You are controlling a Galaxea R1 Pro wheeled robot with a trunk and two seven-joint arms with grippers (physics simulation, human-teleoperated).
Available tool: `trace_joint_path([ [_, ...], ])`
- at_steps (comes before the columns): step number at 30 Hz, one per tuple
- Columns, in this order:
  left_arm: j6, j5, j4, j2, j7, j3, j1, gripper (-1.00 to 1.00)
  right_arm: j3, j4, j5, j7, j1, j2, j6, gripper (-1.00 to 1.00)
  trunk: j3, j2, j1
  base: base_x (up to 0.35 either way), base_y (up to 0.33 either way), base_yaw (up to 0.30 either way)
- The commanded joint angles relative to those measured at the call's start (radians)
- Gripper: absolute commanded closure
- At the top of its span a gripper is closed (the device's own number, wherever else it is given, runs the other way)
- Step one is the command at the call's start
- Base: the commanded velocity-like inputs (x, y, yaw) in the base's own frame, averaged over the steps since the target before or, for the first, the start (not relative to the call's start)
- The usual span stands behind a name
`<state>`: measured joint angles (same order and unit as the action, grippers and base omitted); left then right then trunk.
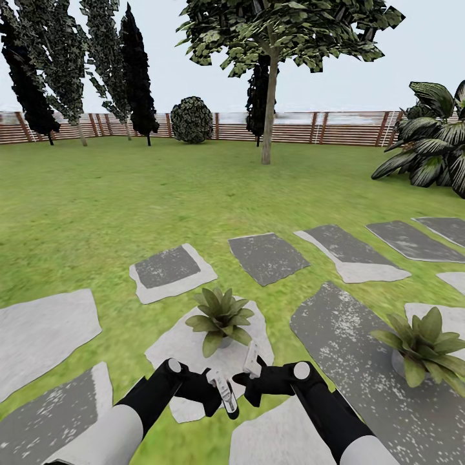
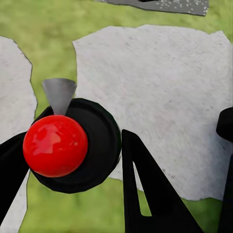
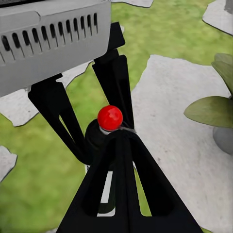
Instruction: Pick up the pesticide atomizer in the garden and spray insectifuge to fully cover both potted plants in the garden.
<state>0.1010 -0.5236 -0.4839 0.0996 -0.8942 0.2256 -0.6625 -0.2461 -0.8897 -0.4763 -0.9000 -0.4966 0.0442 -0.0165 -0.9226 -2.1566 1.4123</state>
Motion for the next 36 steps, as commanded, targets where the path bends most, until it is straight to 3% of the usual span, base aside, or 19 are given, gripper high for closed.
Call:
trace_joint_path([
  [1,0.010,0.000,-0.002,0.000,-0.005,0.000,0.000,1.00,0.001,-0.002,-0.005,-0.004,0.000,0.000,-0.002,1.00,-0.001,0.000,0.000,0.000,0.000,0.000],
  [10,0.007,-0.001,-0.002,0.000,-0.033,0.001,0.000,1.00,0.001,-0.002,-0.005,-0.004,0.000,0.000,-0.002,1.00,-0.001,0.000,0.000,0.000,0.000,0.000],
  [18,-0.040,-0.001,0.016,0.000,-0.035,-0.001,0.000,1.00,0.001,0.000,-0.005,-0.004,0.000,0.000,-0.002,1.00,-0.001,0.000,0.000,0.000,0.000,0.000],
  [36,-0.041,0.002,0.018,0.003,-0.035,-0.003,-0.002,1.00,0.001,0.000,-0.005,-0.004,0.000,0.000,-0.002,1.00,-0.001,0.000,0.000,0.000,0.000,0.000],
])
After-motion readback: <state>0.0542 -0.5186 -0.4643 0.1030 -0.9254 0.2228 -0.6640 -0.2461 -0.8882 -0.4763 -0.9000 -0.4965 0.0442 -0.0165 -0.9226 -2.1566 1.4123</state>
